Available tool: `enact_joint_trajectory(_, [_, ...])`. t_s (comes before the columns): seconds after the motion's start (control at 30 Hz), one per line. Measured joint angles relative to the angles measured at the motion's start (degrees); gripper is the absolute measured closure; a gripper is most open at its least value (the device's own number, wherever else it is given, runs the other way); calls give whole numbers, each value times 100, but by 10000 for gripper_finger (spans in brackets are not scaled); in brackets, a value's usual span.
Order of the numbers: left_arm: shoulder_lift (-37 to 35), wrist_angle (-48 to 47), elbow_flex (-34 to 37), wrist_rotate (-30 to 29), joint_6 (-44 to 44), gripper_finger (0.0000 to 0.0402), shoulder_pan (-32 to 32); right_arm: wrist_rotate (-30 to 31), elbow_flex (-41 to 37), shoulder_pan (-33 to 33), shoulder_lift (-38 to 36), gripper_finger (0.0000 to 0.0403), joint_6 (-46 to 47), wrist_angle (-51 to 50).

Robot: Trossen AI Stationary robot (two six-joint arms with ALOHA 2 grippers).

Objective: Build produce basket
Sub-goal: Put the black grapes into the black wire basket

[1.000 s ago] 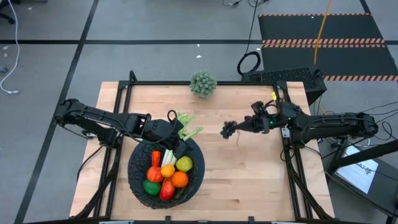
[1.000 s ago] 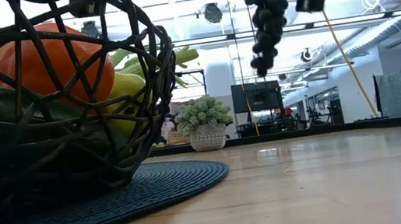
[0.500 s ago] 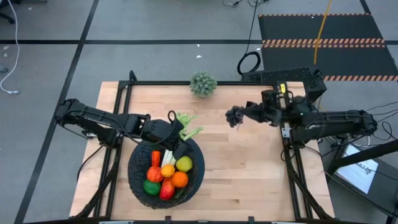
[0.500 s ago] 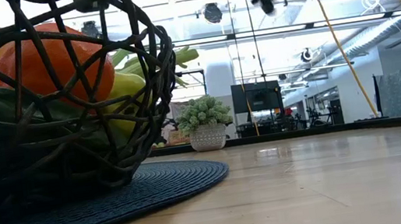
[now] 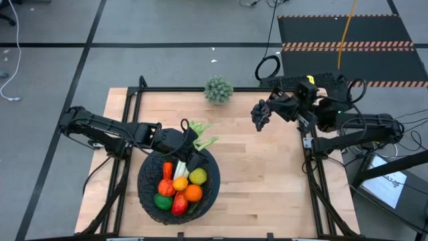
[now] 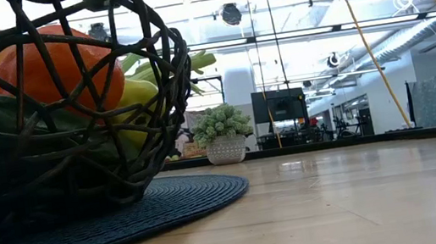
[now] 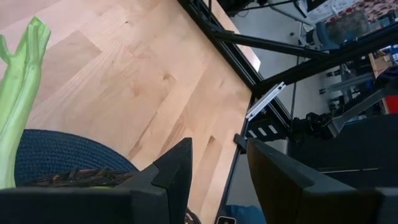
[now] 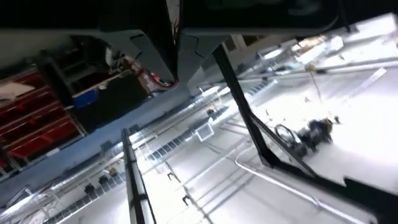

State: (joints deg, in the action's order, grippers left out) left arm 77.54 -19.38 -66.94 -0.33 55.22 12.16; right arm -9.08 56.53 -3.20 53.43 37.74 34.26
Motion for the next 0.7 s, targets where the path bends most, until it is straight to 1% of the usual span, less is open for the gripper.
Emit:
enact_joint_trajectory(0.1, [0, 3, 0, -13, 84, 247, 0, -19, 224, 0, 0, 403, -354, -421])
enact_joint_trajectory(0.2, [0, 28, 0, -29, 155, 247, 0, -184, 315, -2, -13, 403, -825, -635])
enact_joint_trajectory(0.3, [0, 100, 0, -149, 240, 247, 0, -349, 318, -2, -13, 403, -1274, -635])
enact_joint_trajectory(0.5, [0, 486, -1, -450, 227, 247, -46, -920, 318, 0, -13, 403, -2443, -641])
enact_joint_trajectory(0.7, [0, 802, -2, -783, 295, 247, -143, -1295, 318, -3, -16, 403, -3500, -636])
